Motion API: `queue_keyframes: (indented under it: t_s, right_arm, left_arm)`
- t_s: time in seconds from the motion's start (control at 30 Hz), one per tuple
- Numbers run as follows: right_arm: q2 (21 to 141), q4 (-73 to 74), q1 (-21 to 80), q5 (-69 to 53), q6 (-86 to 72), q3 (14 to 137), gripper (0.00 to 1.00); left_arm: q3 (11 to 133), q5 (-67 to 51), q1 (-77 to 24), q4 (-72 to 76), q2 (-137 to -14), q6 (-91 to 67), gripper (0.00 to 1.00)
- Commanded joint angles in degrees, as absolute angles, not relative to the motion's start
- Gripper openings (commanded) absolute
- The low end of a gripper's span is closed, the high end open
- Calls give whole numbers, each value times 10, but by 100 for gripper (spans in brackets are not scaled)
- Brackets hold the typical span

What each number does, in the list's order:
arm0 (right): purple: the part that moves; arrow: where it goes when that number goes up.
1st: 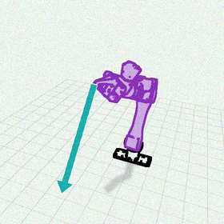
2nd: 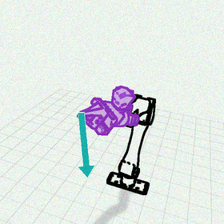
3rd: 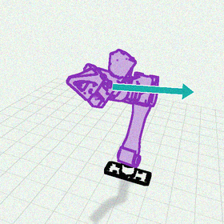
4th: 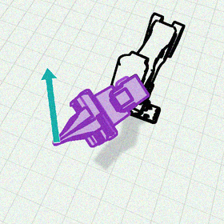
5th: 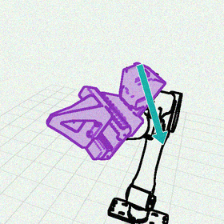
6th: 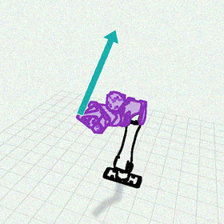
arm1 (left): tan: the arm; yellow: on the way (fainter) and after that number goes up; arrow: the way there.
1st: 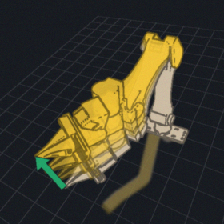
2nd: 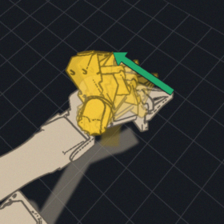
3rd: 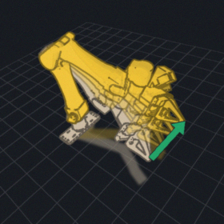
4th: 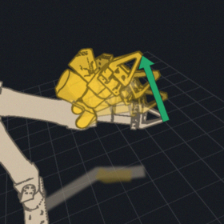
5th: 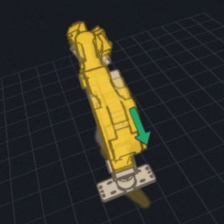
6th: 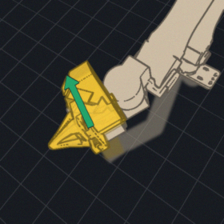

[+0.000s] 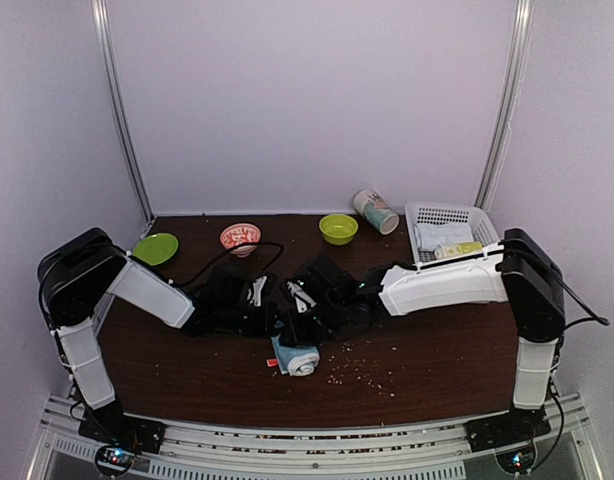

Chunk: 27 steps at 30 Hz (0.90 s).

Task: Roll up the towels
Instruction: Pick up the towel from the center of the board.

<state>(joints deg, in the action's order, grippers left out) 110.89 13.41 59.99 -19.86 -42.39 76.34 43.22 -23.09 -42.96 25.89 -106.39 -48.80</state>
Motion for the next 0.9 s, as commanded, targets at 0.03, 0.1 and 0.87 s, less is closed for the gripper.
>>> queue_keyframes:
  t_s: [0.03, 0.1, 0.87]
  right_arm:
    - [1195, 257, 634, -201, -388, 802, 3]
    - [1213, 269, 641, -202, -391, 804, 2]
    - [1084, 129, 542, -261, -418, 702, 65]
  left_arm:
    - [399, -207, -430, 164, -1081, -488, 0]
    - [396, -205, -430, 165, -1081, -489, 0]
    - [368, -190, -430, 184, -1070, -482, 0]
